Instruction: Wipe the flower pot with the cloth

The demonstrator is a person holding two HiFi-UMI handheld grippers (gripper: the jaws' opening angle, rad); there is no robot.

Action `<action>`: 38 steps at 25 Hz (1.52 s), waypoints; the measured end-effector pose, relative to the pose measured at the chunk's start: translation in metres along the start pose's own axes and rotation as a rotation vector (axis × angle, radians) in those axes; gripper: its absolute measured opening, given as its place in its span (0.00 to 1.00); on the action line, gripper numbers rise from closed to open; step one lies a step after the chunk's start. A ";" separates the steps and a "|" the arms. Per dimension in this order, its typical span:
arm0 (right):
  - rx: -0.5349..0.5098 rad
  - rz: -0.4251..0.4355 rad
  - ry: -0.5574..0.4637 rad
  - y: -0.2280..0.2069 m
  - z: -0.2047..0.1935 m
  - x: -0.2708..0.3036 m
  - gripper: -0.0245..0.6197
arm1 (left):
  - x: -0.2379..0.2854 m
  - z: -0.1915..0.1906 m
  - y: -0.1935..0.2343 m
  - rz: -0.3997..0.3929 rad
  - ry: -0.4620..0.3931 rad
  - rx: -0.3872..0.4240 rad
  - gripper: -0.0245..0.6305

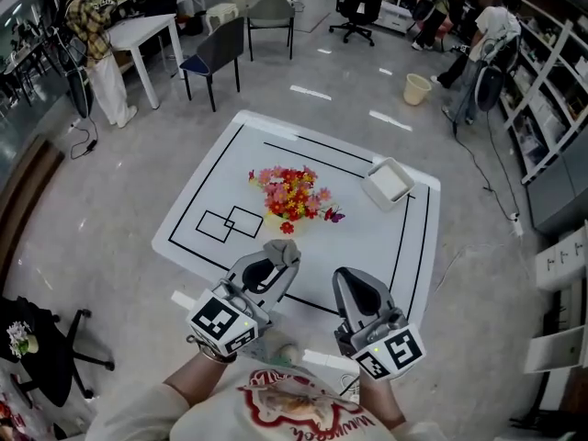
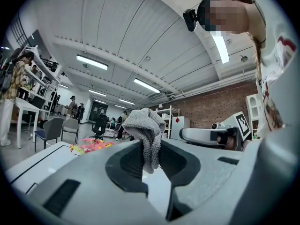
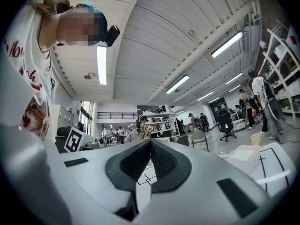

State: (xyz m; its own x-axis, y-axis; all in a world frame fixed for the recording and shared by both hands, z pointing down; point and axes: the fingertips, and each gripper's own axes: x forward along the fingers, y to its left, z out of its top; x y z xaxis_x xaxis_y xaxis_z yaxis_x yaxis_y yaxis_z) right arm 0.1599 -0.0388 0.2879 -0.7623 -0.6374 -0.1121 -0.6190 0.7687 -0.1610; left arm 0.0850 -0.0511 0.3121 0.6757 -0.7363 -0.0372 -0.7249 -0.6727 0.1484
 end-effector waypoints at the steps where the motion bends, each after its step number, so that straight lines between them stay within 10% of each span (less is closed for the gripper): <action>1: -0.007 -0.001 0.001 0.000 0.000 0.000 0.04 | -0.001 0.001 -0.002 0.000 0.000 0.003 0.12; 17: -0.089 -0.052 0.027 0.032 -0.005 0.008 0.04 | -0.035 0.021 0.000 -0.084 -0.039 0.027 0.12; 38: -0.096 -0.152 -0.064 0.287 -0.032 0.012 0.04 | -0.272 0.024 -0.020 -0.205 -0.030 0.035 0.12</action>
State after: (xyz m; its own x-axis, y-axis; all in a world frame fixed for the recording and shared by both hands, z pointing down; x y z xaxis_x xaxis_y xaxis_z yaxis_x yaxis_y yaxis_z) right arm -0.0330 0.1754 0.2716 -0.6467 -0.7466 -0.1559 -0.7439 0.6626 -0.0873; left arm -0.0877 0.1605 0.2957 0.8054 -0.5853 -0.0930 -0.5774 -0.8103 0.0999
